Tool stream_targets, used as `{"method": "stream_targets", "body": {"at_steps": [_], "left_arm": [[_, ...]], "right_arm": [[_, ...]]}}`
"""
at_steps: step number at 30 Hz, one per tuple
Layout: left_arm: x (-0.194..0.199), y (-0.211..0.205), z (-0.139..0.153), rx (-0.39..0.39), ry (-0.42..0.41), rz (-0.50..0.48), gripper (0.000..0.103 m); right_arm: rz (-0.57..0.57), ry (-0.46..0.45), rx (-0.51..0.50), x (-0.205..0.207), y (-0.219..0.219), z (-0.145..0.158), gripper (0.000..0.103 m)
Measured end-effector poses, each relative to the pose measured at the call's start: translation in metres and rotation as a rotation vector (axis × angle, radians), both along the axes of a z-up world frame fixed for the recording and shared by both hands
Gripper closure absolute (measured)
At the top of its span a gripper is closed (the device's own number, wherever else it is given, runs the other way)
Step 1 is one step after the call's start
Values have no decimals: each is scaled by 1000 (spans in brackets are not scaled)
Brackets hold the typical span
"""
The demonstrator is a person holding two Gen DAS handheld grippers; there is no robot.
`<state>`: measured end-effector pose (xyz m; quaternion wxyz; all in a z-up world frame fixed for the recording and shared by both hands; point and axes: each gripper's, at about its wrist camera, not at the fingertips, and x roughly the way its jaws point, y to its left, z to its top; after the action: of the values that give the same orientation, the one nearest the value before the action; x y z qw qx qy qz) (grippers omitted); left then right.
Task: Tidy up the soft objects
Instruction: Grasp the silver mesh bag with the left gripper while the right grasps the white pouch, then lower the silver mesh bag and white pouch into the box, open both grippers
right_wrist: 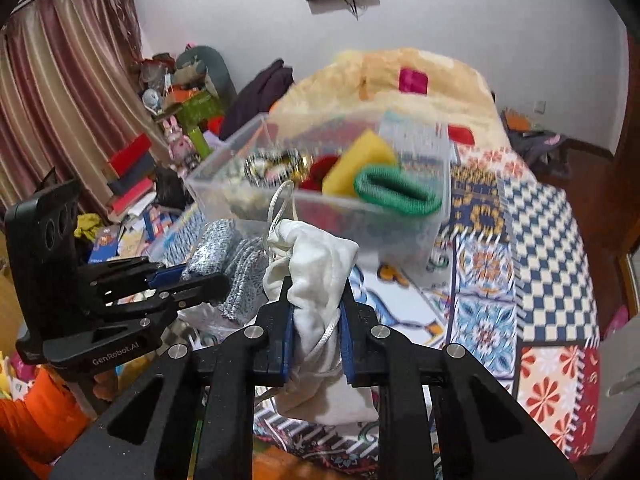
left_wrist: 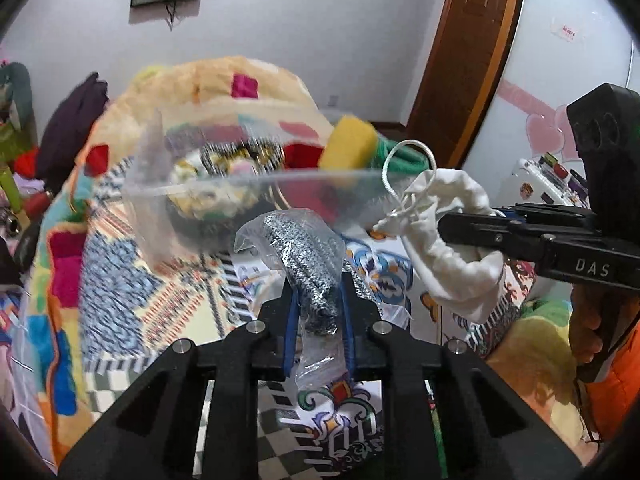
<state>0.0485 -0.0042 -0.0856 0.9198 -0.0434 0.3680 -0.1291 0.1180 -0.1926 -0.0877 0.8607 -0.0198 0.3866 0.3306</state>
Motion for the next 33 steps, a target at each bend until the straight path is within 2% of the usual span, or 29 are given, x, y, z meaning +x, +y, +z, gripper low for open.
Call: {"method": "stream_targets", "body": {"at_steps": [16, 24, 29, 33], "left_arm": [[13, 18, 61, 39, -192, 82, 85], [33, 19, 82, 90, -286, 121, 85], [55, 21, 73, 102, -264, 137, 85], [75, 24, 48, 113, -198, 148, 85]], "right_arm": [[-25, -155, 108, 24, 16, 52, 86], [-61, -220, 102, 46, 29, 64, 86], [-84, -206, 74, 67, 42, 54, 84], [-78, -158, 45, 79, 52, 36, 84]]}}
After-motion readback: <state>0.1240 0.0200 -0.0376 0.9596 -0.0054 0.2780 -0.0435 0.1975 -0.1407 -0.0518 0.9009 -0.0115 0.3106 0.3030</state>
